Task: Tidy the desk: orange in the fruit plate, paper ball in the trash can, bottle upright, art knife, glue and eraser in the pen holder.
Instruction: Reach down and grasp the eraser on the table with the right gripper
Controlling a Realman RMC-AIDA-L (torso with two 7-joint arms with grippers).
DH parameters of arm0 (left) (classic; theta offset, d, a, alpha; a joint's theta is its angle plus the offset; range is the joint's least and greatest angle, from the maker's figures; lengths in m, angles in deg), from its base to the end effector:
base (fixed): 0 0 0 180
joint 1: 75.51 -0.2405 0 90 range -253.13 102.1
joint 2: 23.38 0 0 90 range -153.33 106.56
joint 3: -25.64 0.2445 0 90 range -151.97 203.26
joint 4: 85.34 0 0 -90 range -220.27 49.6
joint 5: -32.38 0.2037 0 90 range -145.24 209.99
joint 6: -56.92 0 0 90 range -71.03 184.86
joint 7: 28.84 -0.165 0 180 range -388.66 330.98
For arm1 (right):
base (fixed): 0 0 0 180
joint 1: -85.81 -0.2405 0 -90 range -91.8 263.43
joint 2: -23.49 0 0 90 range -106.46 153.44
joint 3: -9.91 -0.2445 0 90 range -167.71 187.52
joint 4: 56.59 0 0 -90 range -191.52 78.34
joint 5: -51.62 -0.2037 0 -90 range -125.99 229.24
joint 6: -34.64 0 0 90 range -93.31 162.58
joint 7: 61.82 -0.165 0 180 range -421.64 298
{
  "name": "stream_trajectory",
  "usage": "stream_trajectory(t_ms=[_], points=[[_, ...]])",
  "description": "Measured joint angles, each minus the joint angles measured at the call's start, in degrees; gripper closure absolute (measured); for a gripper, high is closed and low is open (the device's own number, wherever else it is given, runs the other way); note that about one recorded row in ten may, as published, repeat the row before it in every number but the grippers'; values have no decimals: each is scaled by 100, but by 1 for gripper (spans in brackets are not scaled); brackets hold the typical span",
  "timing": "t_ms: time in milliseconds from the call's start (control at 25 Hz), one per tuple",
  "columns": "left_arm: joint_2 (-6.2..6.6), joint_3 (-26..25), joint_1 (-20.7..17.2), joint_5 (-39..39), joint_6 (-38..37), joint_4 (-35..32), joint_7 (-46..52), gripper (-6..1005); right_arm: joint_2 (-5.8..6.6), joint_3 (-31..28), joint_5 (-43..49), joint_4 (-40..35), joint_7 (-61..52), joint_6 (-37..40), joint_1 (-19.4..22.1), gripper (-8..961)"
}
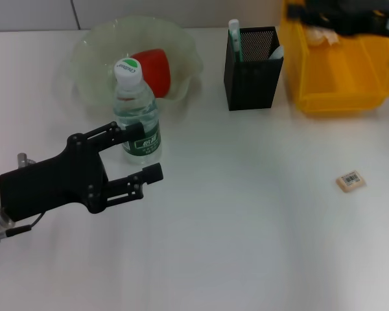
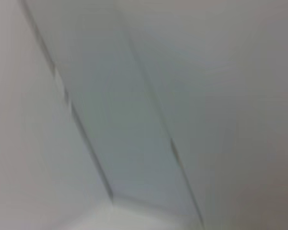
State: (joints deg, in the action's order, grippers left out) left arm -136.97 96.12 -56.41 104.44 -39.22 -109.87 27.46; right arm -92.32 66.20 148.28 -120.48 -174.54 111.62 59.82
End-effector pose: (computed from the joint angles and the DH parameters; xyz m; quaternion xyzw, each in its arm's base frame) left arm -0.2450 0.2629 -0.0138 -0.9002 -0.1317 -0.3950 0.1274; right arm 0.1757 0.3768 0.0650 -0.8871 0.2844 0.2981 0.2080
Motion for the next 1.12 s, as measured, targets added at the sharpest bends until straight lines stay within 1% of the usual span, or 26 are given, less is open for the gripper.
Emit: stream_trajectory(t_ms=[40, 80, 120, 200, 240, 280, 320, 400, 440, 480, 520, 560, 600, 680, 800, 840, 880, 1000, 1040, 1120], points=[[-5, 2, 15, 2, -1, 1, 1, 223, -2, -489, 1176, -960, -875, 870, -36, 292], [-3, 0, 33, 1, -1, 2, 3, 223, -2, -489, 1176, -960, -875, 870, -36, 292], [-7, 2, 63, 1, -1, 4, 10, 223, 2, -707, 1754, -1429, -1273, 1390, -95, 292], [-14, 4, 98, 2, -2, 7, 41, 223, 33, -949, 2501, -2110, -1717, 2155, -220, 293], [-20, 4, 121, 2, -2, 7, 77, 223, 79, -1019, 3231, -2611, -1943, 2887, -382, 293], [-20, 4, 121, 2, -2, 7, 77, 223, 79, -1019, 3231, -2611, -1943, 2887, -382, 293], [-20, 4, 121, 2, -2, 7, 77, 223, 101, -1019, 3647, -2776, -2006, 3234, -486, 293], [-27, 2, 157, 0, -10, 5, 142, 224, 97, -930, 4399, -2934, -2066, 3834, -678, 294], [-30, 1, 189, 0, -9, 4, 184, 224, 22, -687, 5068, -2990, -2070, 4187, -806, 294], [-30, 1, 189, 0, -9, 4, 184, 224, 22, -687, 5068, -2990, -2070, 4187, -806, 294], [-30, 0, 206, 1, -5, 3, 198, 224, -103, -303, 5579, -2999, -2048, 4265, -805, 294], [-31, 1, 230, 1, 4, 3, 213, 224, -103, -303, 5579, -2999, -2048, 4265, -805, 295], [-32, 1, 252, 1, 24, 1, 221, 224, -186, -40, 5790, -2984, -2005, 4225, -751, 295], [-41, 12, 278, 1, 49, 1, 224, 224, -293, 365, 5984, -2916, -1939, 4069, -644, 295], [-55, 41, 327, 4, 85, 1, 224, 224, -335, 811, 6040, -2606, -1926, 3531, -553, 296], [-57, 45, 339, 13, 93, 1, 224, 224, -332, 960, 6081, -2262, -1996, 3205, -609, 296], [-59, 46, 351, 25, 101, 1, 224, 224, -332, 960, 6081, -2262, -1996, 3205, -609, 297], [-67, 37, 372, 44, 110, 1, 229, 224, -326, 1011, 6329, -1733, -2171, 2743, -812, 302], [-76, 35, 376, 47, 113, 0, 229, 224, -334, 1022, 6489, -1390, -2253, 2476, -927, 303], [-86, 34, 372, 51, 121, 1, 229, 224, -337, 1028, 6515, -1254, -2270, 2383, -971, 306]])
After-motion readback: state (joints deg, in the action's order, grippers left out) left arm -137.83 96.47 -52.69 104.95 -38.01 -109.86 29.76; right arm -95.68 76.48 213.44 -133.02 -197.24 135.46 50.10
